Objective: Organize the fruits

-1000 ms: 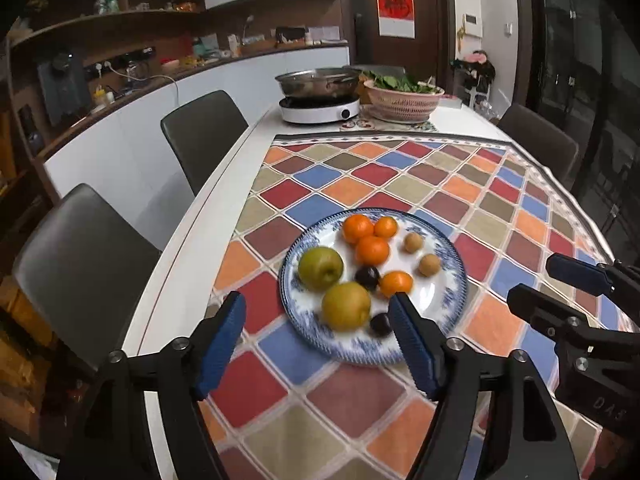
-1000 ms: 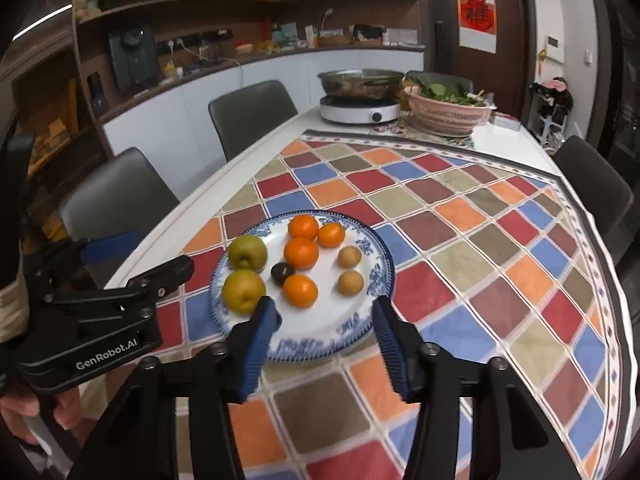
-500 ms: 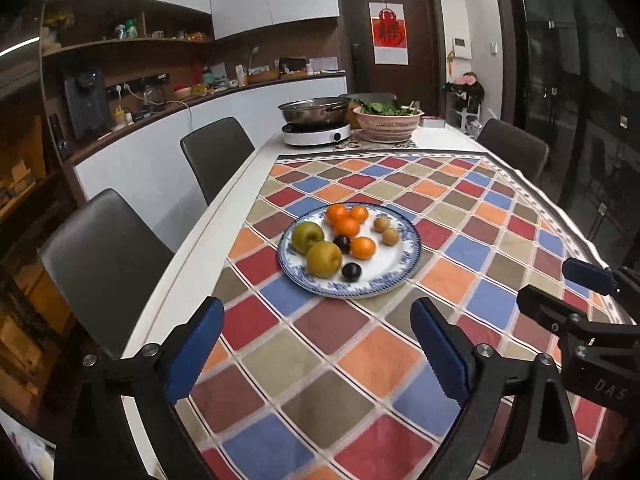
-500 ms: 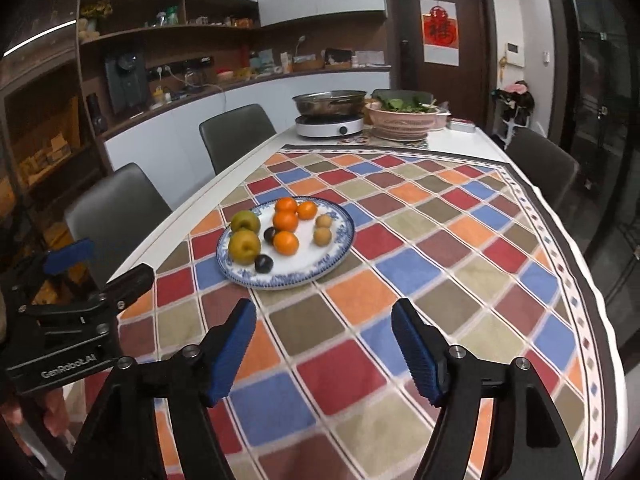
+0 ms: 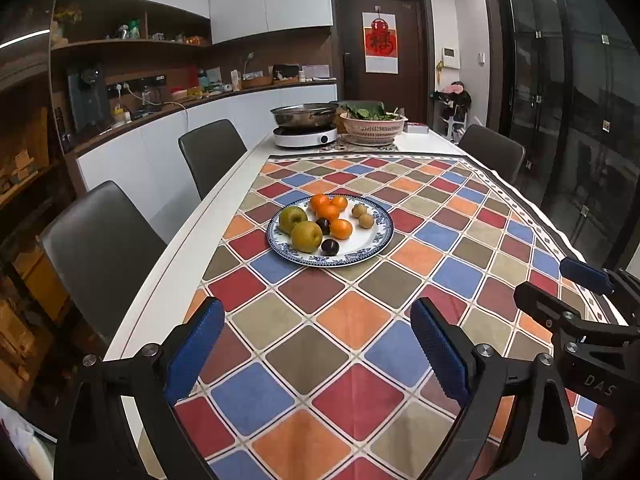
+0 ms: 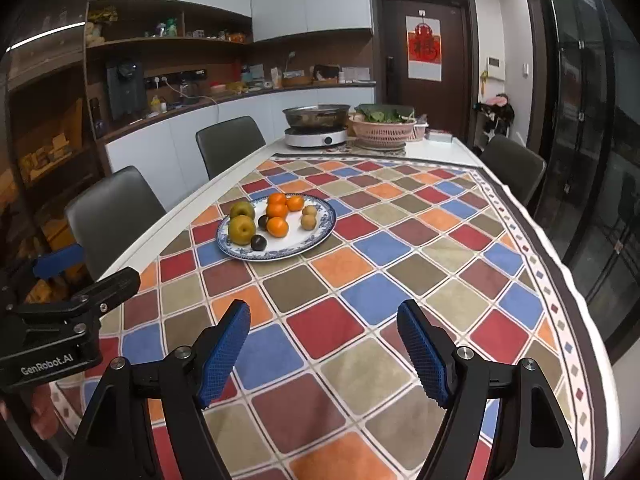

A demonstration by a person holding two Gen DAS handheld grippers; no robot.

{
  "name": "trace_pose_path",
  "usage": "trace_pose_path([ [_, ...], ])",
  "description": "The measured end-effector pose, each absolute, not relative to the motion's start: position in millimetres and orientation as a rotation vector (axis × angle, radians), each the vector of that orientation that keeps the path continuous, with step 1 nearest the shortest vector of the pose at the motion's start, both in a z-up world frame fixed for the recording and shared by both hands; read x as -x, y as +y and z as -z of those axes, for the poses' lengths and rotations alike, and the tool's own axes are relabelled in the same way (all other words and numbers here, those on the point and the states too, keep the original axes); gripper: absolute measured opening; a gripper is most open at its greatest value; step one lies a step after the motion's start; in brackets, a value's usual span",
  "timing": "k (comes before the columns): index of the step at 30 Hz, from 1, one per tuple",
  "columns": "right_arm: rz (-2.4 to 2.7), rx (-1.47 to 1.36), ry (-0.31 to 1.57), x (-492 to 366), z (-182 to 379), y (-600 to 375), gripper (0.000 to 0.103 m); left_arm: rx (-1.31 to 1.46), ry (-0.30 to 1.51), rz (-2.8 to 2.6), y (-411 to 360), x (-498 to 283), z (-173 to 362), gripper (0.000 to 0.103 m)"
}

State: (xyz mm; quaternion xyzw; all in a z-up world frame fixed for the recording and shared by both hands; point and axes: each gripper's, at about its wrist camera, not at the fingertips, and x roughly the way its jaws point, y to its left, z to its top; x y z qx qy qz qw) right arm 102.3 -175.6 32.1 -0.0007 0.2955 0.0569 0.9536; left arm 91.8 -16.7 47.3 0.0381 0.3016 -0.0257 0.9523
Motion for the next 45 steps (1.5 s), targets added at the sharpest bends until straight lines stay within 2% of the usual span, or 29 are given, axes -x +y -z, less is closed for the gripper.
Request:
trace_pose_path([
  [13, -0.106, 0.017, 0.572, -89, -33, -174, 0.076, -0.075, 0.617, 0.050, -17, -83, -41, 0.096],
  [17, -0.109, 0.008, 0.583, -87, -30, -173, 0.076, -0.064, 0.609, 0.060, -17, -81, -39, 0.101],
  [28, -0.112, 0.017, 0.582, -85, -26, -172, 0.076, -0.043, 0.587, 0.069, -13, -76, -40, 0.103],
  [45, -0.116, 0.026, 0.576, -83, -27, -168, 0.076, -0.036, 0.583, 0.079, -12, -75, -38, 0.103],
])
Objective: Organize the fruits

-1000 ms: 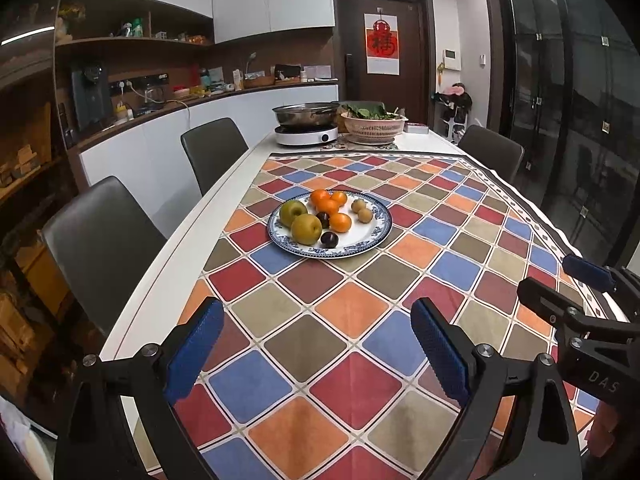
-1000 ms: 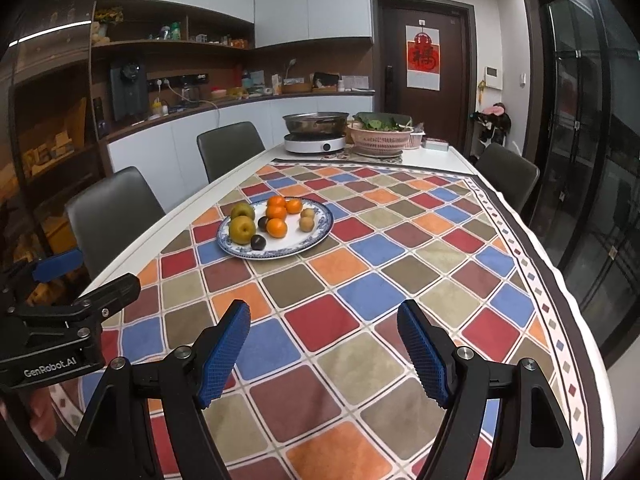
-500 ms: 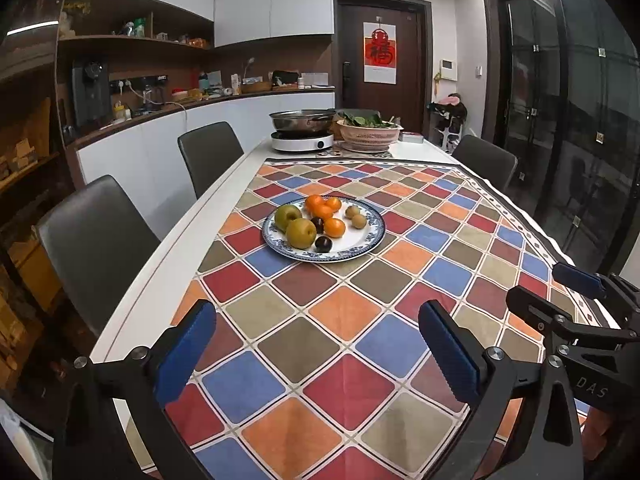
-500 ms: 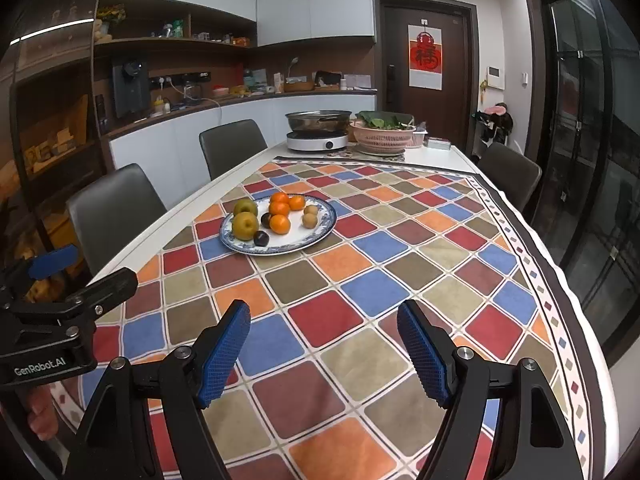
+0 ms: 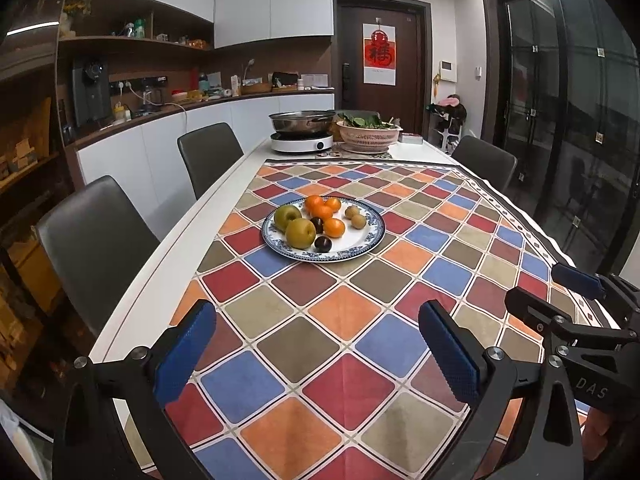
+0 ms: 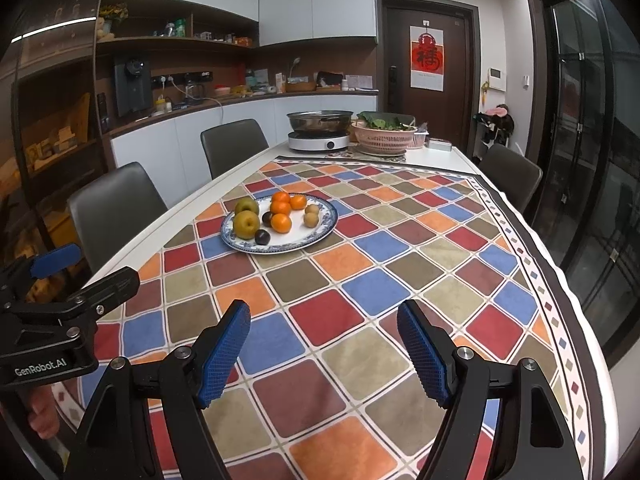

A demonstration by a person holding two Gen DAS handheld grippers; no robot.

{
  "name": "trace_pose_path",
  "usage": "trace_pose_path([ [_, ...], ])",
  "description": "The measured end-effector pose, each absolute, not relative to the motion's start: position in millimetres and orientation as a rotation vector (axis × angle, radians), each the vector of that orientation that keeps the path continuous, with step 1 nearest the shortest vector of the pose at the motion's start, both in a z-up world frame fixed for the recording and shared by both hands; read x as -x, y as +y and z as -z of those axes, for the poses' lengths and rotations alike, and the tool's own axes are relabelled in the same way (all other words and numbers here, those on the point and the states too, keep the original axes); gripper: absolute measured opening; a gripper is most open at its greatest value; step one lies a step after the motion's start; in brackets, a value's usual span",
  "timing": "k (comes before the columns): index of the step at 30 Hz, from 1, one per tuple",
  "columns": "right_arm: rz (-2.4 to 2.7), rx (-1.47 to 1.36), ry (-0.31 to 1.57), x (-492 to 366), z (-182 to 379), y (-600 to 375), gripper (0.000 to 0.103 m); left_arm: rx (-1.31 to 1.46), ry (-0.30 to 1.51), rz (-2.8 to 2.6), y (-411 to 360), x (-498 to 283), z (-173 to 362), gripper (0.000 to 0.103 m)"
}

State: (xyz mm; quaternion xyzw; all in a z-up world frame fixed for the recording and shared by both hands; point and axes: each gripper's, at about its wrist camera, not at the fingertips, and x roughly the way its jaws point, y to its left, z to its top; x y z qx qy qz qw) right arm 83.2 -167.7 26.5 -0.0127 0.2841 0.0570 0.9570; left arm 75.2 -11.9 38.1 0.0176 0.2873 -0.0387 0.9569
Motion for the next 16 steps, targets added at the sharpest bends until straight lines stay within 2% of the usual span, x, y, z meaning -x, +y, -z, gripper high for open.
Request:
trace_pose_path([
  [16, -0.119, 0.024, 0.591, -82.8, -17.7, -166.6, 0.076, -0.027, 0.602, 0.078, -10.7, -76.9, -33.4, 0.103],
])
